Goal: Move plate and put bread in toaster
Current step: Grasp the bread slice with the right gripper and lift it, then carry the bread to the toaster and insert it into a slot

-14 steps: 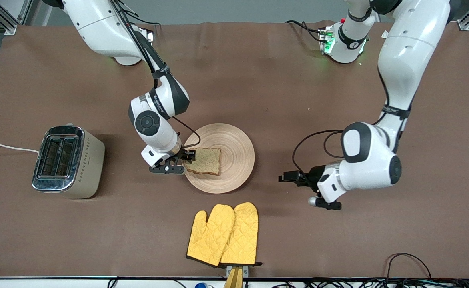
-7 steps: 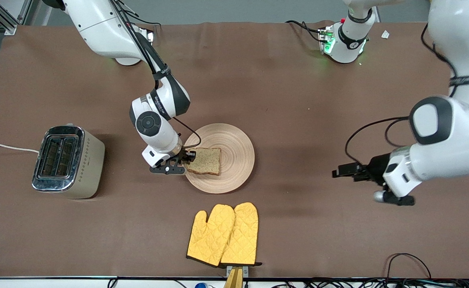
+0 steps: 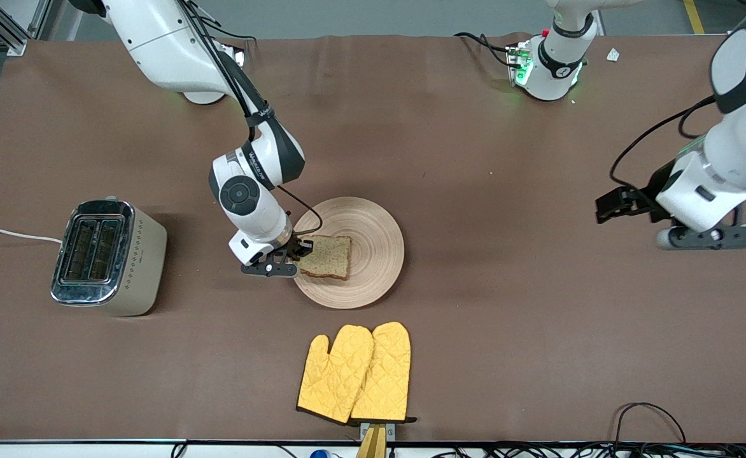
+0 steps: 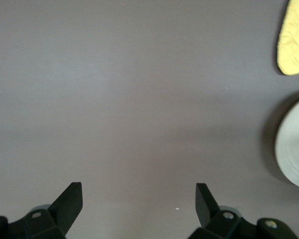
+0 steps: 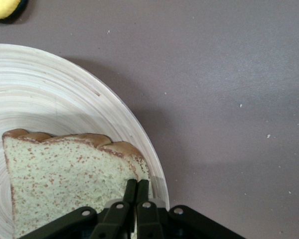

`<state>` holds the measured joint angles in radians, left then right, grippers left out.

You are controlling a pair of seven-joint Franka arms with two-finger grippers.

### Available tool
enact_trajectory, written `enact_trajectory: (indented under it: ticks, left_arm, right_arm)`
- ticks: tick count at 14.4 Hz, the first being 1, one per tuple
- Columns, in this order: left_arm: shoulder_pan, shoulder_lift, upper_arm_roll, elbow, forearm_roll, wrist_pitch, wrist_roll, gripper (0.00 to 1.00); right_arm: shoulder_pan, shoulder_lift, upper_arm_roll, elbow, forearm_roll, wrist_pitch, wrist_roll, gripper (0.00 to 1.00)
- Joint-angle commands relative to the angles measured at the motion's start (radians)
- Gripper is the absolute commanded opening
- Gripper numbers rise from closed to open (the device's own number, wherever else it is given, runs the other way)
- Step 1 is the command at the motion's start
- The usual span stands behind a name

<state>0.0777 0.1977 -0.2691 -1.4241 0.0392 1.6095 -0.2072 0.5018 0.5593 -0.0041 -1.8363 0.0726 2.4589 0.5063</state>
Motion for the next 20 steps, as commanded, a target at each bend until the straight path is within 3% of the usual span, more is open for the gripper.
enact_trajectory:
  ticks: [1,4,7,9,11,13,16,20]
  left_arm:
    - [0.076,-0.093,-0.045,-0.021,0.034,-0.054,-0.005,1.0]
    - [0.146,-0.121,-0.058,0.019,0.025,-0.092,0.0,1.0]
    - [0.142,-0.13,-0.039,0.043,0.022,-0.14,0.017,1.0]
    - [0.107,-0.155,0.026,0.033,0.022,-0.143,0.086,1.0]
    - [0.012,-0.156,0.135,0.024,0.022,-0.146,0.129,1.0]
    - [-0.054,-0.155,0.212,0.001,0.01,-0.135,0.13,1.0]
    - [-0.059,-0.184,0.209,-0.044,-0.012,-0.143,0.129,1.0]
    - [-0.062,-0.172,0.186,-0.036,-0.028,-0.142,0.127,1.0]
  right_arm:
    - [0.009,0.014,-0.008,-0.003,-0.022,0.025,0.028,0.01]
    - [0.006,0.002,-0.01,0.023,-0.022,-0.023,0.02,0.01]
    - [0.006,-0.024,-0.039,0.208,-0.06,-0.364,0.027,0.01]
    - [0.004,-0.024,-0.039,0.328,-0.172,-0.57,0.054,0.01]
    - [-0.009,-0.03,-0.046,0.382,-0.215,-0.679,0.041,0.01]
    - [-0.005,-0.045,-0.066,0.385,-0.374,-0.76,0.035,0.01]
    - [-0.002,-0.045,-0.068,0.39,-0.604,-0.901,-0.041,0.01]
    - [-0.035,-0.044,-0.074,0.442,-0.779,-1.046,-0.219,0.01]
